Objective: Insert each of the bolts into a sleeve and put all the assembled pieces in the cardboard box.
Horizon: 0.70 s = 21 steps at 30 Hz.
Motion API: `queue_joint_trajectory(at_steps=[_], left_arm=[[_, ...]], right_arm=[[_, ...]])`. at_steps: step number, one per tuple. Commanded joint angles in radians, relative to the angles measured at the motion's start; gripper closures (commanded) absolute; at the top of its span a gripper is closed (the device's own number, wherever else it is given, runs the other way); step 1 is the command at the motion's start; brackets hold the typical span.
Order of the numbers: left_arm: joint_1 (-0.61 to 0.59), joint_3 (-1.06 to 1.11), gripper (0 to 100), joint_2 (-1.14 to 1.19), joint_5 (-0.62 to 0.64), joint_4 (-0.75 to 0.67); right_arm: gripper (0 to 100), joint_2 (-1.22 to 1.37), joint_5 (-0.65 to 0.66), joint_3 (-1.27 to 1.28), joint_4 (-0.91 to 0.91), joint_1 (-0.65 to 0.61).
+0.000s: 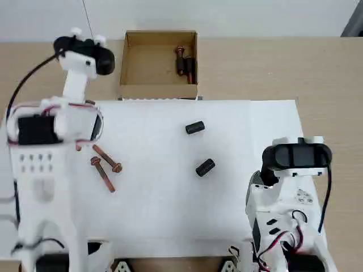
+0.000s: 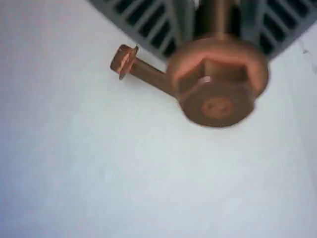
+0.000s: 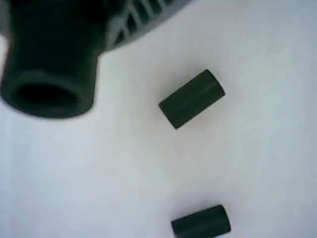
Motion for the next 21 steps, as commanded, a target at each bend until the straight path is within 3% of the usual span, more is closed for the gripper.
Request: queue_joint_trajectory(at_steps=[1, 10, 21], left_arm=[[0.005, 0.166, 100, -0.201, 0.009, -0.127], [0.006, 0.568, 100, -0.563, 0.210, -0.388], [0.006, 0.989, 100, -0.873, 0.298, -0.681]], right_arm=[[99.6, -0.004, 0.006, -0.043, 0.004, 0.007], [99.6, -0.306, 0.064, 0.215, -0.136, 0.001], [99.6, -0.292, 0.068, 0.428, -0.423, -0.001]])
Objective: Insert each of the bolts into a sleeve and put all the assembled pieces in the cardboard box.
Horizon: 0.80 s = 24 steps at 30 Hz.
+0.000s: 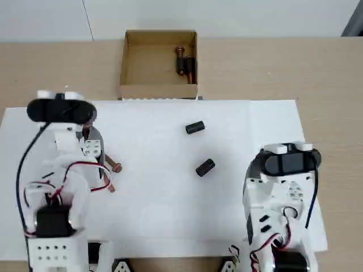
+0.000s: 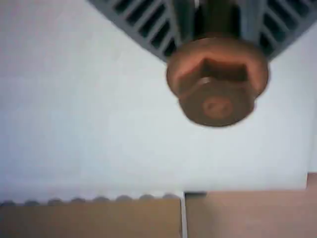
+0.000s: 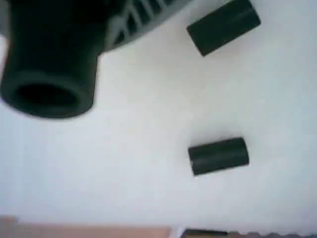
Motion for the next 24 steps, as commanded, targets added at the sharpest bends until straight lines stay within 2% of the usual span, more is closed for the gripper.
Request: queue_joint_trajectory(at_steps=[1, 8, 14, 18, 21, 24], left_arm=[[0.006, 0.117, 100, -0.115, 0.043, -0.135], [0.008, 0.348, 100, -0.321, 0.137, -0.279], [0.008, 0.447, 100, -0.479, 0.233, -0.288], [0.008, 0.499, 100, -0.591, 0.281, -0.288], [0.017, 0.524, 100, -0.594, 0.318, -0.290], [0.058, 0.544, 100, -0.591, 0.407, -0.290]], right_arm=[[99.6, -0.012, 0.009, 0.054, -0.108, -0.010], [99.6, -0.012, 0.006, 0.183, -0.251, -0.162], [99.6, -0.013, 0.011, 0.298, -0.438, -0.275], [99.6, -0.013, 0.012, 0.365, -0.535, -0.394], [99.6, -0.013, 0.012, 0.411, -0.601, -0.486], [99.6, -0.013, 0.012, 0.456, -0.667, -0.553]])
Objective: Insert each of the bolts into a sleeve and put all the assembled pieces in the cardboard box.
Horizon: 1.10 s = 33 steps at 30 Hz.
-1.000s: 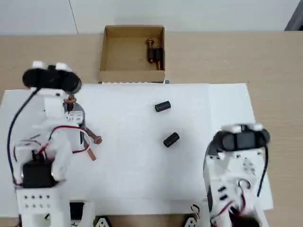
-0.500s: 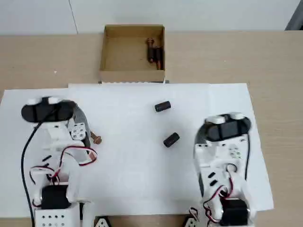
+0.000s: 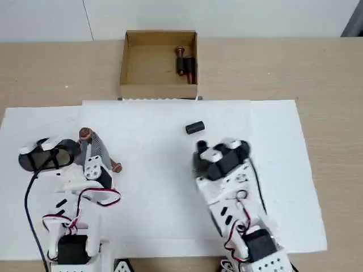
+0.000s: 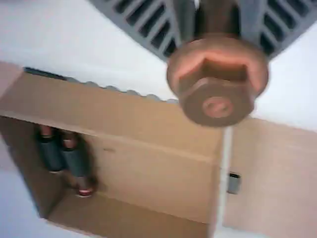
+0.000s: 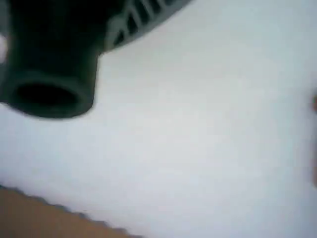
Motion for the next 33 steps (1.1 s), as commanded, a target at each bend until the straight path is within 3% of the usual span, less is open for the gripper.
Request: queue_joint_trajectory(at_steps=[1, 5, 9, 14, 19, 33], left_arm=[[0.055, 0.005, 100, -0.017, 0.101, -0.031], [0.169, 0.010, 100, -0.017, 0.229, -0.031], [0.261, 0.007, 100, -0.017, 0.276, -0.035], [0.308, 0.007, 100, -0.017, 0.318, -0.158], [0.368, 0.004, 100, -0.017, 0.315, -0.245], [0.419, -0.048, 100, -0.015, 0.229, -0.236]], right_arm=[[99.6, -0.013, 0.014, 0.018, -0.090, -0.081], [99.6, -0.012, 0.014, 0.048, -0.122, -0.151], [99.6, -0.012, 0.014, 0.048, -0.119, -0.199], [99.6, -0.010, 0.040, 0.048, -0.117, -0.242], [99.6, -0.008, 0.107, 0.048, -0.116, -0.278], [99.6, -0.012, 0.178, 0.048, -0.019, -0.208]])
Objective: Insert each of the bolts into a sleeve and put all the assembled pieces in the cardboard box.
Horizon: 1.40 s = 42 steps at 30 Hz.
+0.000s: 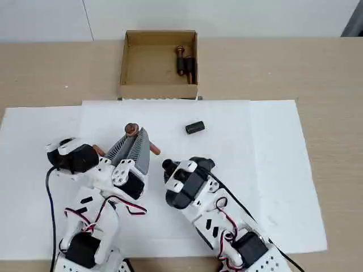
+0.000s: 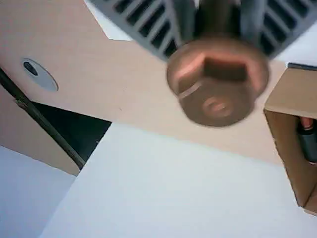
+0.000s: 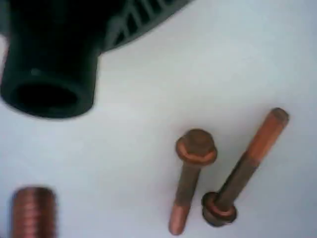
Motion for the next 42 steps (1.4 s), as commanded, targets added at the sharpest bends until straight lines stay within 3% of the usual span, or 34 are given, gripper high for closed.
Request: queue_joint_trajectory(at_steps=[1, 8, 31, 38, 42], left_arm=[[0.044, -0.074, 100, -0.012, -0.012, 0.000], [0.095, -0.099, 100, -0.012, -0.012, 0.098], [0.103, -0.041, 100, -0.012, -0.011, 0.107], [0.201, -0.044, 100, -0.012, -0.014, 0.301], [0.210, -0.042, 100, -0.012, -0.014, 0.333]], right_arm=[[99.6, -0.013, 0.012, 0.015, -0.002, 0.021], [99.6, -0.015, 0.049, 0.015, -0.039, 0.019], [99.6, -0.015, 0.068, 0.012, -0.102, -0.013], [99.6, -0.015, 0.069, 0.012, -0.102, -0.010], [99.6, -0.015, 0.069, 0.012, -0.102, -0.010]])
